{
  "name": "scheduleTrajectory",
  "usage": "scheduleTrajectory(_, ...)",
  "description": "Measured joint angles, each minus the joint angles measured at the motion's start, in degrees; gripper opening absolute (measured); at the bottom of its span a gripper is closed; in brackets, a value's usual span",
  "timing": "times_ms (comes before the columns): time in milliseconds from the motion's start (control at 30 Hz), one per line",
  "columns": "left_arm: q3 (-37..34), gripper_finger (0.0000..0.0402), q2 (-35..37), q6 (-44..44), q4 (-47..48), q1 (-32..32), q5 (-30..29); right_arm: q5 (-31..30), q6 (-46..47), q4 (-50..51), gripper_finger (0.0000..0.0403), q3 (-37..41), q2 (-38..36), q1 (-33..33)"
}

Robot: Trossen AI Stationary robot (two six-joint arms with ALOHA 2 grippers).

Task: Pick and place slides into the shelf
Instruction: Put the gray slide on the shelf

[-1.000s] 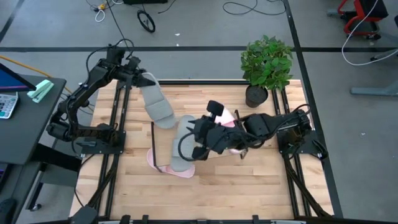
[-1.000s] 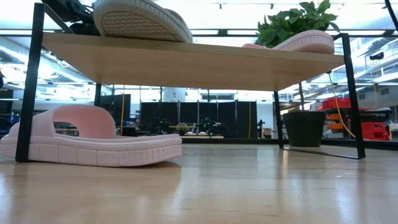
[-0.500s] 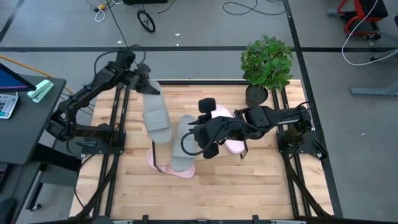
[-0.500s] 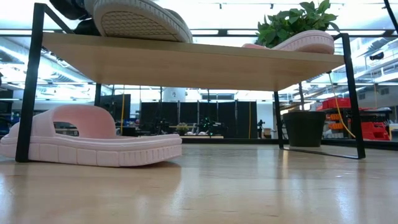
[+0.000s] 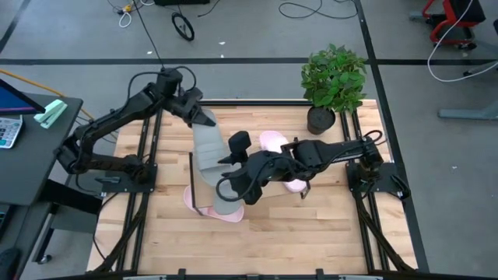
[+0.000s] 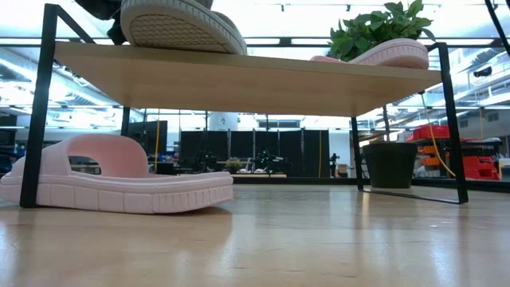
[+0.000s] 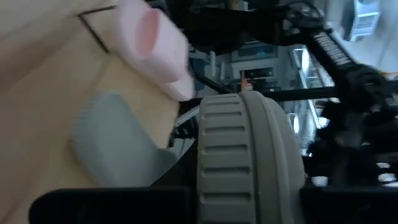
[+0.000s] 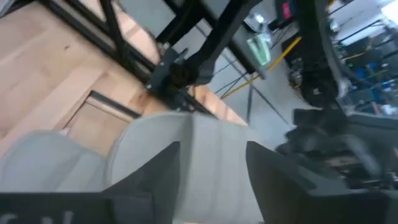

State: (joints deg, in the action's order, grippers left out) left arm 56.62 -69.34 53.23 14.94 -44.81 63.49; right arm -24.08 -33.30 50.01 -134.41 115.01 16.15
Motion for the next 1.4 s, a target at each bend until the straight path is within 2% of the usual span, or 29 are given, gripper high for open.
scheduleTrajectory(100, 0.02, 0.0054, 0.11, 5.63, -5.62, 1.51, -0.65, -0.56, 0.23, -0.22, 0.0211, -0.01, 0.55, 0.60)
scheduleTrajectory(200, 0.02, 0.0054, 0.11, 9.70, -10.31, 3.33, -2.05, -4.20, -0.33, 0.14, 0.0225, -0.01, 1.12, 1.66)
scheduleTrajectory(367, 0.02, 0.0054, 0.46, 12.12, -12.48, 6.88, -5.05, -17.10, -0.79, -0.11, 0.0233, 0.00, 2.32, 2.38)
scheduleTrajectory(600, 0.04, 0.0054, 1.76, 13.23, -13.17, 12.65, -8.44, -17.72, 4.25, 0.36, 0.0223, 0.00, 2.53, 2.53)
scheduleTrajectory(667, 0.04, 0.0054, 2.24, 13.34, -13.52, 13.81, -8.64, -17.51, 7.40, 0.03, 0.0207, 0.00, 2.53, 2.62)
scheduleTrajectory(733, 0.04, 0.0054, 2.45, 13.27, -14.21, 14.35, -8.77, -17.52, 10.96, -0.47, 0.0174, -0.02, 2.53, 2.90)
scheduleTrajectory(833, -0.02, 0.0072, 3.09, 10.67, -14.34, 14.32, -9.22, -15.88, 16.23, -1.26, 0.0086, -0.02, 2.53, 2.95)
scheduleTrajectory(867, 0.00, 0.0082, 3.24, 8.75, -14.52, 14.10, -9.28, -15.66, 19.25, -1.95, 0.0048, -0.02, 2.53, 2.93)
scheduleTrajectory(933, -0.02, 0.0102, 3.74, 5.39, -14.01, 13.00, -8.96, -16.29, 25.85, -3.77, 0.0019, -0.02, 2.53, 2.98)
scheduleTrajectory(1167, -0.02, 0.0154, 9.23, -2.31, -14.23, 4.86, -5.84, -21.45, 42.94, -8.57, 0.0012, 0.16, 2.55, 3.36)
scheduleTrajectory(1400, 0.00, 0.0175, 16.44, -4.45, -14.36, -6.90, -3.42, -24.12, 52.40, -17.93, 0.0011, 6.48, 2.59, 3.75)
